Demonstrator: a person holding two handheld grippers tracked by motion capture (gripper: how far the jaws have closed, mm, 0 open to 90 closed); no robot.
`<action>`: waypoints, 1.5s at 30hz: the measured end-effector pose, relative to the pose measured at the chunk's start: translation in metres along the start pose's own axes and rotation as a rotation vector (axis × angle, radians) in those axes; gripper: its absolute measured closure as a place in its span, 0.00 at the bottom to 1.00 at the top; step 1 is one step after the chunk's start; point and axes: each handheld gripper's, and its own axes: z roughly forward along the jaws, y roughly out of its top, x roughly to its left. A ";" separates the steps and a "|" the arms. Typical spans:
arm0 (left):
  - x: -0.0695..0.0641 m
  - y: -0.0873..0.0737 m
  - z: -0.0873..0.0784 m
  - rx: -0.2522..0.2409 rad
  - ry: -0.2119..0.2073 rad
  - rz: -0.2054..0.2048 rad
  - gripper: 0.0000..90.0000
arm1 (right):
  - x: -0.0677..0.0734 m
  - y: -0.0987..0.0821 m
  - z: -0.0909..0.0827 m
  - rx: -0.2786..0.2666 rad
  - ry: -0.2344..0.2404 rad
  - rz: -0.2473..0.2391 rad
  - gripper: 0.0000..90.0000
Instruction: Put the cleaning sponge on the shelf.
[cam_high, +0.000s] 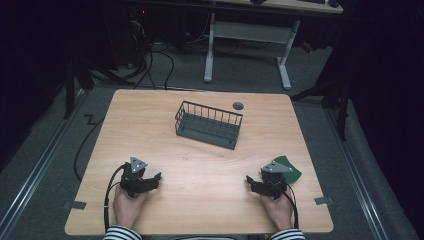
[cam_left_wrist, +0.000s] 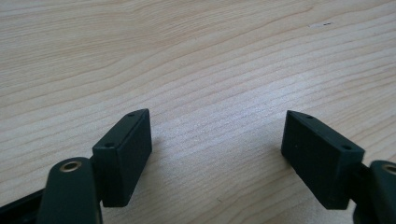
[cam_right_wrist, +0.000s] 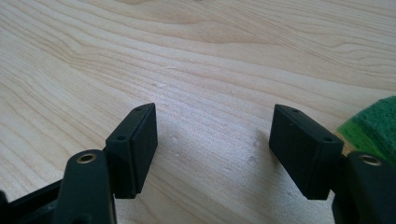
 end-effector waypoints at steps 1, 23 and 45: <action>0.000 0.000 0.000 0.000 0.000 0.000 0.28 | 0.000 0.000 0.000 0.000 0.002 0.000 0.37; -0.001 0.001 0.001 0.006 -0.002 -0.006 0.23 | 0.000 0.000 0.000 0.000 0.000 0.005 0.37; -0.003 0.016 -0.004 0.023 -0.032 0.005 0.35 | 0.001 0.005 -0.009 -0.010 0.041 0.052 0.50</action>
